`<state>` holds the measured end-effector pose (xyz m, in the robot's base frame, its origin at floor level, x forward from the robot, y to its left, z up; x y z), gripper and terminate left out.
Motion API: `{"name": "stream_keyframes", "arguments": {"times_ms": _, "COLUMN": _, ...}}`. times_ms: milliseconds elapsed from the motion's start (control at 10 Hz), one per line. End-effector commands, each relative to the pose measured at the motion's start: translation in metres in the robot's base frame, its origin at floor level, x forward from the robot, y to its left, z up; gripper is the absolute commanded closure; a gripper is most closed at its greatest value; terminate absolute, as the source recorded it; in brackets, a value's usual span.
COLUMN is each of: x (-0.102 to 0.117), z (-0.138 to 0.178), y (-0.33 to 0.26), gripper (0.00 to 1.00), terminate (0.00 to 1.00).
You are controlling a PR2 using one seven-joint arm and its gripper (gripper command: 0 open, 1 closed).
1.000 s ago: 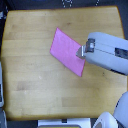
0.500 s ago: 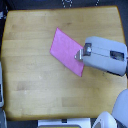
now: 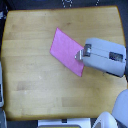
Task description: Folding a cloth
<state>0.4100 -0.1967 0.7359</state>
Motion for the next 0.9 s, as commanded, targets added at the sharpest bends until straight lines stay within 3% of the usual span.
{"name": "stream_keyframes", "arguments": {"times_ms": 0, "x": -0.020, "z": -0.005, "y": -0.010, "gripper": 0.00, "terminate": 0.00}}
{"name": "stream_keyframes", "arguments": {"times_ms": 100, "x": -0.020, "z": -0.005, "y": -0.009, "gripper": 1.00, "terminate": 0.00}}
{"name": "stream_keyframes", "arguments": {"times_ms": 800, "x": -0.016, "z": -0.007, "y": 0.004, "gripper": 1.00, "terminate": 0.00}}
